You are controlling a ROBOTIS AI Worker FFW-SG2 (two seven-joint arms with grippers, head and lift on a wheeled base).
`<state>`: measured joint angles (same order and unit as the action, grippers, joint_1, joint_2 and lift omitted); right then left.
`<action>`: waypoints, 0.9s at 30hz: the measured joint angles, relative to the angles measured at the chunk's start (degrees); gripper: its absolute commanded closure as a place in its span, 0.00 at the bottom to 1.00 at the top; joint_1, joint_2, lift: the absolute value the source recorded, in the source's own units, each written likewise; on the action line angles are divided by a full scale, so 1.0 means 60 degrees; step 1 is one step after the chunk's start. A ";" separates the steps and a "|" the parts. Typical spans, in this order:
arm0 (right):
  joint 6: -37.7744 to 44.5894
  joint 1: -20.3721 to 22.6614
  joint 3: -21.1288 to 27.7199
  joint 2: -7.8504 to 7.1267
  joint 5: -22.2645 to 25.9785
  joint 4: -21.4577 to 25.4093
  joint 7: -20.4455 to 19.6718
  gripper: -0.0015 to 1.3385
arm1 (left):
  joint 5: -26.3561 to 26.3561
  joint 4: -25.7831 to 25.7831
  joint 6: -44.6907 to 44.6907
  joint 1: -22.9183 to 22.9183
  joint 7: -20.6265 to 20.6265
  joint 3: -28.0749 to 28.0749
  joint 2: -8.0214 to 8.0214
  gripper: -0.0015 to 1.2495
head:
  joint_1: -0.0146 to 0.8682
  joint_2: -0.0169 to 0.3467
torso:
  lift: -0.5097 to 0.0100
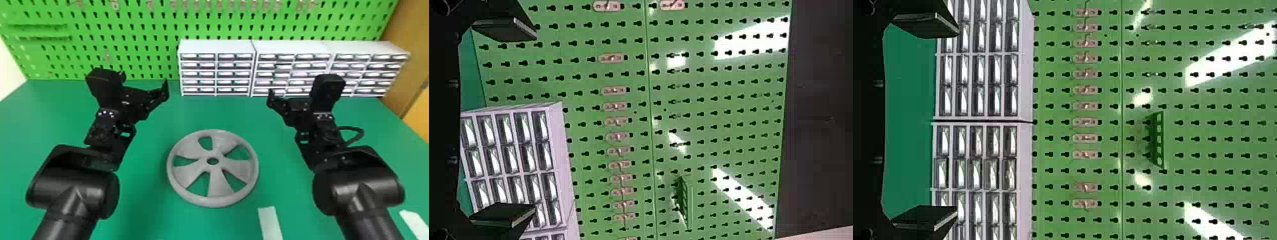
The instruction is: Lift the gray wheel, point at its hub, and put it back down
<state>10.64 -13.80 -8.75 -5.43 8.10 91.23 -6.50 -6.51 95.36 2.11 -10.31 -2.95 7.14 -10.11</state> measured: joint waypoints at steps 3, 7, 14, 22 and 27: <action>0.0000 0.0011 0.0007 0.0006 0.0015 0.0027 0.0000 0.04 | -0.0008 0.0000 -0.0002 0.0008 -0.0006 0.0010 0.0000 0.06 | 0.80 0.18 | 0.81; 0.0008 0.0026 0.0036 0.0005 0.0026 0.0064 -0.0001 0.04 | -0.0021 0.0000 -0.0012 -0.0025 -0.0021 0.0021 0.0000 0.06 | 0.80 0.18 | 0.81; 0.0012 0.0019 0.0052 0.0012 0.0027 0.0077 -0.0002 0.04 | -0.0042 0.0000 -0.0014 -0.0039 -0.0048 0.0036 0.0000 0.06 | 0.80 0.18 | 0.81; 0.0014 0.0031 0.0039 -0.0001 0.0050 0.0103 0.0000 0.04 | -0.0043 0.0000 -0.0015 -0.0047 -0.0067 0.0041 0.0000 0.06 | 0.80 0.18 | 0.81; 0.0014 0.0044 0.0037 -0.0003 0.0106 0.0116 -0.0002 0.04 | -0.0043 0.0000 -0.0015 -0.0074 -0.0081 0.0064 0.0000 0.06 | 0.80 0.18 | 0.81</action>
<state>10.72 -13.53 -8.52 -5.45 8.73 91.93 -6.51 -6.77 95.36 2.02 -10.75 -3.43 7.52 -10.11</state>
